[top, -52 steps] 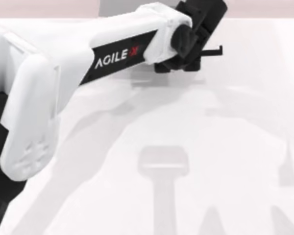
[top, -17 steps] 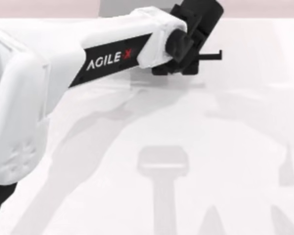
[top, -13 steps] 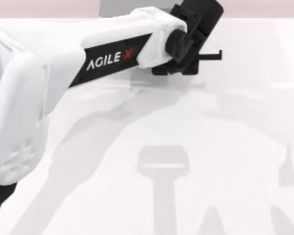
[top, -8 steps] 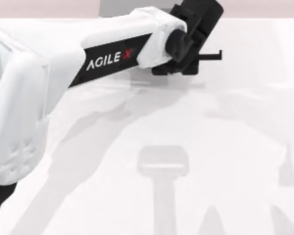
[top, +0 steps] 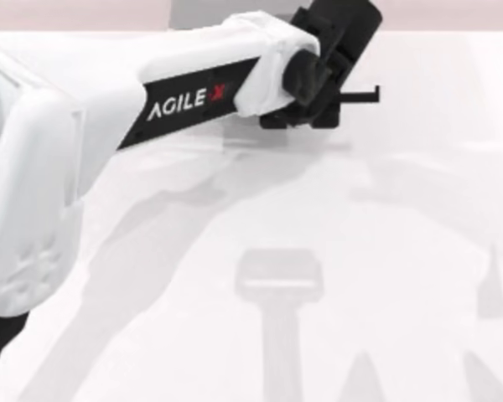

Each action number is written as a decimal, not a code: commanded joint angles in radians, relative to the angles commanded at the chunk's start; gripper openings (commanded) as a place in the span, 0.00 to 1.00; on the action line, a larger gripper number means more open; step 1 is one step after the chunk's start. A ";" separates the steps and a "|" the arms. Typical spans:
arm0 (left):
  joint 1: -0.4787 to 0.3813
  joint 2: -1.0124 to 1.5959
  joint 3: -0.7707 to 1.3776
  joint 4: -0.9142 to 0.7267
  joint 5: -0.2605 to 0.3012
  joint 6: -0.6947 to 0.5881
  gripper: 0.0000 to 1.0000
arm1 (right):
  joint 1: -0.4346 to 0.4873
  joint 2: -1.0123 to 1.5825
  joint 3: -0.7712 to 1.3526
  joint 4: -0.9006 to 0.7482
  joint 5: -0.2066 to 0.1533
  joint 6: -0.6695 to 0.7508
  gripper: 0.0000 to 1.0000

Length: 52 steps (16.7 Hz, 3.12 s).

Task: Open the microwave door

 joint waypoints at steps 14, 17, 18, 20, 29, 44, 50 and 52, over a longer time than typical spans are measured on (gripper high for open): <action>0.004 -0.052 -0.090 0.058 0.035 0.054 0.00 | 0.000 0.000 0.000 0.000 0.000 0.000 1.00; 0.004 -0.052 -0.090 0.058 0.035 0.054 0.00 | 0.000 0.000 0.000 0.000 0.000 0.000 1.00; 0.004 -0.052 -0.090 0.058 0.035 0.054 0.00 | 0.000 0.000 0.000 0.000 0.000 0.000 1.00; 0.004 -0.052 -0.090 0.058 0.035 0.054 0.00 | 0.000 0.000 0.000 0.000 0.000 0.000 1.00; 0.004 -0.052 -0.090 0.058 0.035 0.054 0.00 | 0.000 0.000 0.000 0.000 0.000 0.000 1.00; 0.010 -0.097 -0.165 0.106 0.069 0.104 0.00 | 0.000 0.000 0.000 0.000 0.000 0.000 1.00; 0.010 -0.097 -0.165 0.106 0.069 0.104 0.00 | 0.000 0.000 0.000 0.000 0.000 0.000 1.00; 0.010 -0.097 -0.165 0.106 0.069 0.104 0.00 | 0.000 0.000 0.000 0.000 0.000 0.000 1.00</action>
